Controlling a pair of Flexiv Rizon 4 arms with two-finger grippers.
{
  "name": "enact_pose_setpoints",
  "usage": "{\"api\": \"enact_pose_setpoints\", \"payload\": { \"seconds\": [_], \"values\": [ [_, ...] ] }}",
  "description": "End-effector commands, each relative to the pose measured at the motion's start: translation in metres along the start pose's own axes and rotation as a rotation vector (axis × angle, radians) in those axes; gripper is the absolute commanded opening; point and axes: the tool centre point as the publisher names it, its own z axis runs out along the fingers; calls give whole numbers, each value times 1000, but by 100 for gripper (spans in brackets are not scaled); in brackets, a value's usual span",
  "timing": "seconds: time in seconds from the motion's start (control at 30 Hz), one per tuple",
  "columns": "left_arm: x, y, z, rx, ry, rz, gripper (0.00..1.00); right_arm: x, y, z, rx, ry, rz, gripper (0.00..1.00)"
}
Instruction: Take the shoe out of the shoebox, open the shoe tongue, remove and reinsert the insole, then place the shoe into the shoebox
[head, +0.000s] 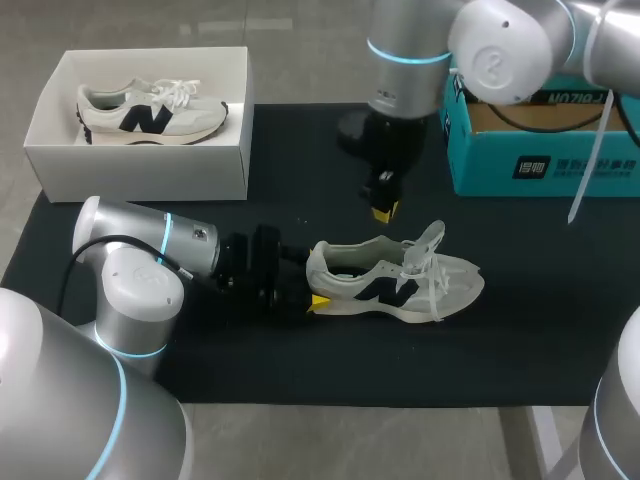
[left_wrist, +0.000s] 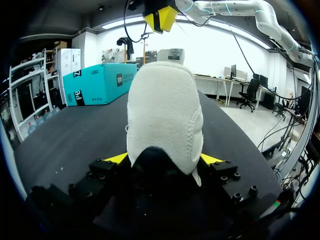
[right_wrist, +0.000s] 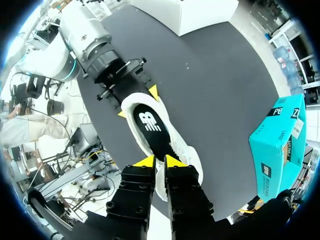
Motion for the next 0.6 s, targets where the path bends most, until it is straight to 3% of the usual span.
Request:
{"api": "enact_pose_setpoints", "payload": {
  "seconds": [0.03, 0.6],
  "values": [
    [0, 1, 2, -2, -1, 0, 0, 0, 2, 1, 4, 0, 1, 0],
    [0, 1, 2, -2, -1, 0, 0, -1, 2, 37, -34, -79, -70, 0]
  ]
}}
